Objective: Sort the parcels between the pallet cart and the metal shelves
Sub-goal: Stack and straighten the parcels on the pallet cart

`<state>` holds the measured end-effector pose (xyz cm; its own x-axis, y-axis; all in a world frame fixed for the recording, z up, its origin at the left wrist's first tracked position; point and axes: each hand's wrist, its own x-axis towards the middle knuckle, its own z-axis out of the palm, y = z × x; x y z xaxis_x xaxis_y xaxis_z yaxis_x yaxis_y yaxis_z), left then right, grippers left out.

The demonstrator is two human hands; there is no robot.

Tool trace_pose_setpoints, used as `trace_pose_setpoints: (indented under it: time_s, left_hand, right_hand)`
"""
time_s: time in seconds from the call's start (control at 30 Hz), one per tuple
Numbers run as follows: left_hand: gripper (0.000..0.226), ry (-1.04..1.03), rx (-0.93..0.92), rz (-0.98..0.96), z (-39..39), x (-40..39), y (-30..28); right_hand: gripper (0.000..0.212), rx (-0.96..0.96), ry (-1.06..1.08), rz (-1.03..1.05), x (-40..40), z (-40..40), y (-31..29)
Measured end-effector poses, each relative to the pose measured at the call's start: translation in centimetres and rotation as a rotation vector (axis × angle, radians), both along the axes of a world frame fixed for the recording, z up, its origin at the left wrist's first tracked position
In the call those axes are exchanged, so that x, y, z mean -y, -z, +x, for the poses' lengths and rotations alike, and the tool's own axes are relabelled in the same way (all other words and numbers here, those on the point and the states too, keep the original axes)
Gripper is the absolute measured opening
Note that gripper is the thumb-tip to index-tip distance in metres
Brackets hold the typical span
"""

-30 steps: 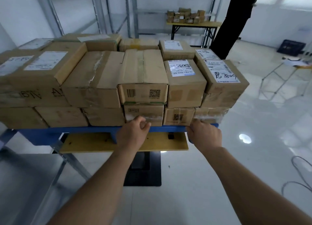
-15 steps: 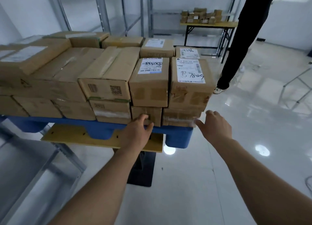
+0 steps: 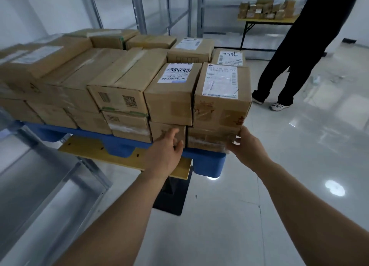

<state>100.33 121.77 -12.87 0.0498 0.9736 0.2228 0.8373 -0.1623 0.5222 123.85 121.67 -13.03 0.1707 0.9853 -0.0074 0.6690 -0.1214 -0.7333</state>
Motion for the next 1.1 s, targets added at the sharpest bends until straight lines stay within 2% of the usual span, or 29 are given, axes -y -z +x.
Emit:
trace_pose_setpoints:
  time_s: [0.1, 0.23, 0.47, 0.63, 0.9, 1.0, 1.1]
  left_hand:
    - [0.049, 0.02, -0.129, 0.053, 0.2, 0.0, -0.4]
    - [0.048, 0.004, -0.283, 0.211, -0.2, 0.0, -0.5]
    - [0.049, 0.005, -0.37, 0.277, -0.4, 0.4, 0.3]
    - [0.043, 0.012, -0.38, 0.323, -0.6, -0.2, 0.0]
    - [0.043, 0.048, -0.363, 0.265, -1.0, -0.6, -0.3]
    - [0.043, 0.06, -0.361, 0.23, -1.0, -0.5, -0.8]
    - [0.039, 0.055, -0.305, 0.255, -1.3, -0.4, -1.6]
  right_hand:
    - [0.048, -0.075, -0.044, -0.012, -0.3, 0.2, 0.3]
    - [0.041, -0.07, -0.071, -0.022, -0.6, 0.4, 0.7]
    - [0.042, -0.122, -0.065, -0.049, -0.9, 0.6, 0.8]
    - [0.044, -0.128, -0.051, -0.059, -0.7, 0.5, 0.8]
    - [0.044, -0.135, -0.043, -0.062, 0.4, 0.2, 0.8]
    - [0.041, -0.283, -0.095, -0.082, 0.2, 0.7, 0.1]
    - [0.054, -0.427, -0.074, -0.096, 0.1, 2.0, -0.8]
